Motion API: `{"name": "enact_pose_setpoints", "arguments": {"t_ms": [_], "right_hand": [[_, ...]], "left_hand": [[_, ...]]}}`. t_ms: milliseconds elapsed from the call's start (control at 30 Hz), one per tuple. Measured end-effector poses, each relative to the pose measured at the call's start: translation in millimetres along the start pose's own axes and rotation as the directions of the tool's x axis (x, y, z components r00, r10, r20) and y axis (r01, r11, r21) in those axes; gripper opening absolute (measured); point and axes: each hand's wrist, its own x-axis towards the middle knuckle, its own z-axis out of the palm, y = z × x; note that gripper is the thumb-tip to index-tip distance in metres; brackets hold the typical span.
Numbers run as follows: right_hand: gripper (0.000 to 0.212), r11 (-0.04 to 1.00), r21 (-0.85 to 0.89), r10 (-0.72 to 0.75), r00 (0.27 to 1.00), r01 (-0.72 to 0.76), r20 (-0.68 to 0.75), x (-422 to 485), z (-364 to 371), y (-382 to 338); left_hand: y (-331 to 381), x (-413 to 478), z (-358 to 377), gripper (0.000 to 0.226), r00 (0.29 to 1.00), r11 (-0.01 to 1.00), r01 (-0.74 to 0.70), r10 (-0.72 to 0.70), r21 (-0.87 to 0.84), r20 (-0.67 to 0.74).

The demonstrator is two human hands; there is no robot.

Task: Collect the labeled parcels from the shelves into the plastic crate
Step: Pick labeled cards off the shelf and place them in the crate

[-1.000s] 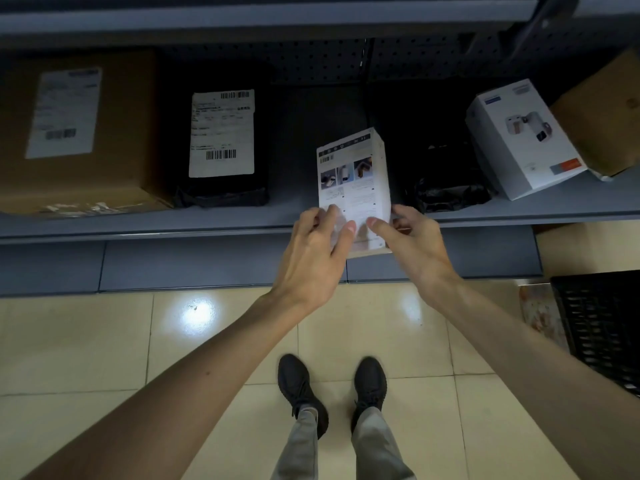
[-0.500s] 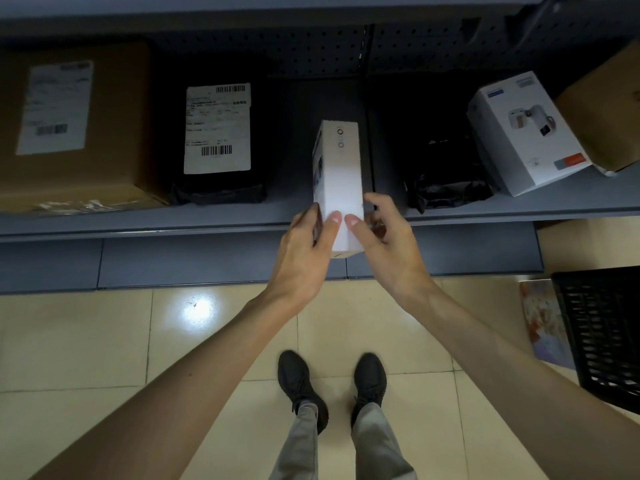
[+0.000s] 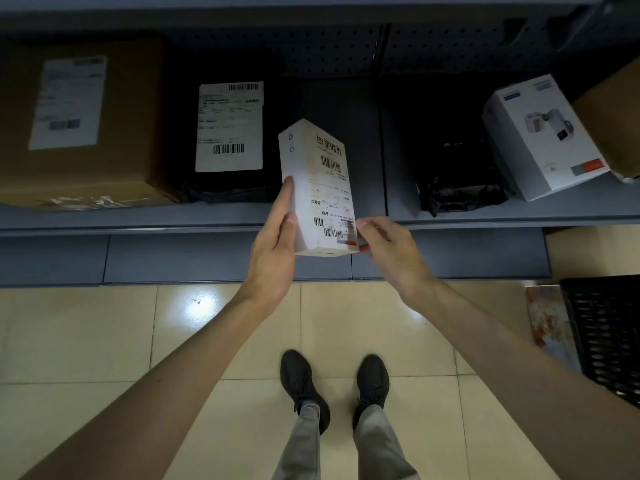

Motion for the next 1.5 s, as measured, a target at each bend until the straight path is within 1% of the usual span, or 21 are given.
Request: {"name": "enact_pose_setpoints", "arguments": {"t_ms": [100,167,267,333,400,433,500,600,700,767,833,900,1000,1133,1200,1267,1333,1400,1500], "right_hand": [[0.017,0.998,0.057,0.033,0.999,-0.034,0.018,4.2,3.7,-1.4],[0.016,0.997,0.073,0.022,1.0,-0.023,0.014,4.4,3.7,-2.8],[0.011,0.997,0.074,0.002,1.0,-0.001,-0.012,2.7,-1.6,0.2],[0.01,0.997,0.08,-0.008,1.0,0.008,-0.011,0.3,-8.5,4.9],[0.017,0.996,0.088,-0.011,1.0,0.011,-0.001,-1.8,-14.7,9.1],[0.02,0.996,0.085,-0.012,1.0,0.011,0.005,-2.4,-16.7,11.0],[0.023,0.998,0.065,-0.017,1.0,0.015,0.024,-3.6,-18.0,13.2],[0.025,0.999,0.047,-0.016,0.999,0.014,0.045,-3.6,-18.4,17.1],[0.027,0.997,0.08,0.016,0.998,-0.022,0.068,-3.6,-22.2,16.6],[0.028,0.995,0.094,0.04,0.997,-0.046,0.068,-2.1,-26.1,12.2],[0.029,0.991,0.118,0.053,0.997,-0.058,0.052,0.5,-30.7,5.9],[0.031,0.988,0.141,0.054,0.998,-0.058,0.034,4.0,-35.6,0.3],[0.039,0.986,0.15,0.07,0.997,-0.074,0.034,6.6,-45.2,-1.7],[0.048,0.969,0.219,0.092,0.988,-0.117,0.123,5.8,-61.4,0.6],[0.047,0.965,0.217,0.1,0.975,-0.144,0.201,5.1,-68.5,1.3],[0.039,0.967,0.193,0.11,0.955,-0.166,0.275,4.4,-73.6,2.0],[0.035,0.964,0.191,0.115,0.939,-0.184,0.324,3.0,-76.3,2.3],[0.035,0.963,0.205,0.098,0.936,-0.174,0.338,0.9,-77.5,2.1],[0.032,0.964,0.234,0.047,0.943,-0.13,0.328,-3.0,-77.9,0.7]], "left_hand": [[-0.2,1.8,0.3,0.047,0.999,0.998,0.032,-0.03,0.059,-0.037],[-3.6,4.2,2.5,0.049,0.998,0.993,0.048,-0.043,0.104,-0.055],[-8.5,8.1,7.4,0.052,0.997,0.988,0.077,-0.073,0.137,-0.036],[-9.8,11.1,10.2,0.049,0.996,0.968,0.086,-0.081,0.235,-0.028],[-11.9,14.2,11.8,0.044,0.997,0.929,0.072,-0.074,0.362,-0.009],[-11.7,14.1,13.3,0.042,0.997,0.921,0.067,-0.076,0.385,0.008],[-11.6,11.6,16.0,0.043,0.991,0.926,0.105,-0.128,0.362,0.041],[-15.7,6.8,16.5,0.05,0.983,0.958,0.148,-0.17,0.244,0.069],[-15.6,4.0,18.4,0.054,0.979,0.976,0.185,-0.194,0.116,0.068],[-12.5,4.2,17.5,0.051,0.972,0.974,0.226,-0.228,0.032,0.064],[-7.8,6.2,12.1,0.046,0.963,0.964,0.264,-0.263,-0.016,0.065],[-3.2,8.5,3.2,0.041,0.957,0.962,0.272,-0.272,0.011,0.098],[4.3,9.6,-10.2,0.039,0.95,0.967,0.238,-0.252,0.096,0.186],[14.2,11.8,-29.3,0.04,0.912,0.963,0.183,-0.242,0.198,0.332],[20.0,14.4,-36.4,0.039,0.897,0.958,0.179,-0.253,0.225,0.364],[25.3,17.5,-40.9,0.037,0.891,0.953,0.181,-0.264,0.244,0.369],[28.4,20.0,-42.5,0.034,0.899,0.949,0.17,-0.26,0.266,0.353],[28.7,21.1,-41.6,0.032,0.921,0.95,0.169,-0.247,0.262,0.301],[24.3,20.6,-38.9,0.032,0.961,0.968,0.189,-0.217,0.164,0.173]]}}
